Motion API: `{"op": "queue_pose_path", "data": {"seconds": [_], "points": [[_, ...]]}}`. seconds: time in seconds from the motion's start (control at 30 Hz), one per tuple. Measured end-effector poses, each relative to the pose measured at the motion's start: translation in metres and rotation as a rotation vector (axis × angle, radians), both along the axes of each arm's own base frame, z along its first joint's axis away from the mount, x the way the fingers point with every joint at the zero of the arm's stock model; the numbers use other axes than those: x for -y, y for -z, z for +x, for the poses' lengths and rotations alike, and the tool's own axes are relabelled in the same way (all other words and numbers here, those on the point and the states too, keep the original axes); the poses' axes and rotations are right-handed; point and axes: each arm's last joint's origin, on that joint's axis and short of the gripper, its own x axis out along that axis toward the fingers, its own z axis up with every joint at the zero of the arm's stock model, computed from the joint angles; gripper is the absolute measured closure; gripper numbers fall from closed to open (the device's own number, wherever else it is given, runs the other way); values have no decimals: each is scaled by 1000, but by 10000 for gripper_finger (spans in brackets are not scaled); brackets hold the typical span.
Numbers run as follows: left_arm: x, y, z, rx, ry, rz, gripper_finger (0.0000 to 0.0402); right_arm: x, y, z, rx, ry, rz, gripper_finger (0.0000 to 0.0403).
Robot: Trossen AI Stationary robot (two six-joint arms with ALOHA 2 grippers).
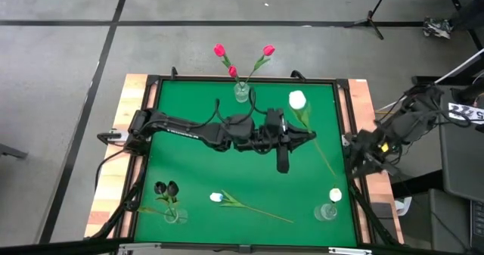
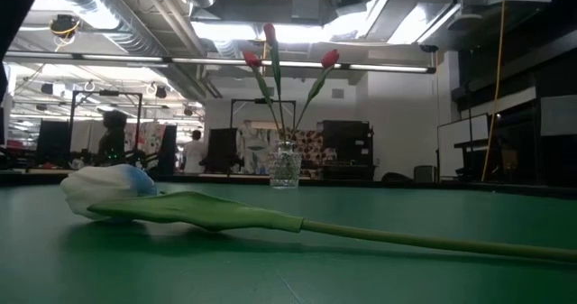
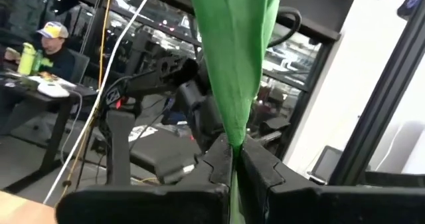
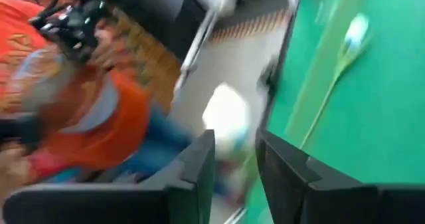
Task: Sort flowers into vase by color
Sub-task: Put the top white flower into the bottom right transparent vase
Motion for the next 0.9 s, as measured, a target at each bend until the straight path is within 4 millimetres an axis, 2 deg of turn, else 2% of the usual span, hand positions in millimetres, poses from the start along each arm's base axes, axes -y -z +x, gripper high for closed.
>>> {"op": "queue_pose_path", "data": {"seconds": [0.1, 0.23, 0.37, 0.43, 0.57, 0.7, 0.8, 0.9], "points": [[0, -4, -4, -29, -2, 20, 395, 4, 3, -1, 103, 80, -100, 302], [0, -9, -10, -65, -27, 48, 396, 16, 9, -12, 10, 133, -130, 311], [-5, -12, -18, -163, -55, 64, 398, 41, 11, -28, -12, 423, -236, 319], [-8, -11, -21, -208, -74, 69, 396, 46, 17, -29, -7, 523, -315, 320], [-9, -5, -21, -273, -81, 73, 388, 27, 32, -6, 90, 517, -432, 312], [-9, 0, -21, -321, -77, 49, 387, 9, 48, 18, 228, 540, -558, 280], [-9, 2, -21, -347, -77, 53, 386, 5, 55, 24, 223, 517, -553, 243], [-9, 2, -21, -346, -77, 55, 385, 7, 50, 30, 261, 560, -473, 210]]}}
